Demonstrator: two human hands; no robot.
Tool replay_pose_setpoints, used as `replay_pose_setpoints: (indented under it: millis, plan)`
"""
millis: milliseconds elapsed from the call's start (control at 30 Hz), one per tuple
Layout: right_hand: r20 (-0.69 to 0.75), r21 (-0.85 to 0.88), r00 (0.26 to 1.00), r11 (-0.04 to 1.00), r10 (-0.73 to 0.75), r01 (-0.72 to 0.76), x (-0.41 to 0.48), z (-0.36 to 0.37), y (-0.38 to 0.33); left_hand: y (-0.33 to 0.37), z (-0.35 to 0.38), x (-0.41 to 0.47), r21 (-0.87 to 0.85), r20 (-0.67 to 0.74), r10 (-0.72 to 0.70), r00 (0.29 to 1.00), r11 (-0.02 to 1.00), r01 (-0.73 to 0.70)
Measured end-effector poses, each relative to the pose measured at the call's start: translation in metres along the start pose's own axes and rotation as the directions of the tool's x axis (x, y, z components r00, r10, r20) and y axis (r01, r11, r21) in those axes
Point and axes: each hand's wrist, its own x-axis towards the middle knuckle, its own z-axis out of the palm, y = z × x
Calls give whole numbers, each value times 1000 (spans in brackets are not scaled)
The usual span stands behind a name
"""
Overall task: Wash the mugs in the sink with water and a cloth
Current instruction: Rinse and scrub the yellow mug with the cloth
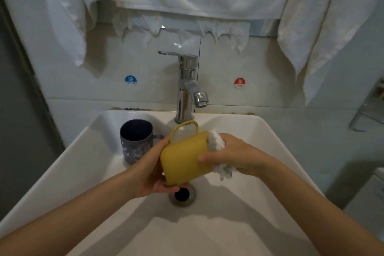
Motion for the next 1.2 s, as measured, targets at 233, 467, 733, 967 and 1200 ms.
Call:
replay_pose_setpoints:
  millis: [233, 467, 733, 967, 1200]
  plan:
    - [12, 369, 988, 917, 154, -148, 7, 6, 5, -4, 17, -3, 207, -115, 475, 872, 870, -447]
    - [115, -354, 986, 922, -124, 157, 6, 15, 13, -2, 3, -6, -84, -110, 61, 992, 994, -71]
    - [-133, 139, 990, 988, -44, 63, 5, 12, 5, 5, 18, -2, 121, -191, 534, 824, 846, -520]
    - [96, -490, 989, 860, -109, 142, 2, 0, 5, 2, 5, -1, -24, -91, 196, 976, 980, -199]
    - [257, -639, 965, 757, 49, 132, -7, -5, -2, 3, 6, 4, 565, 68, 427, 902, 729, -387]
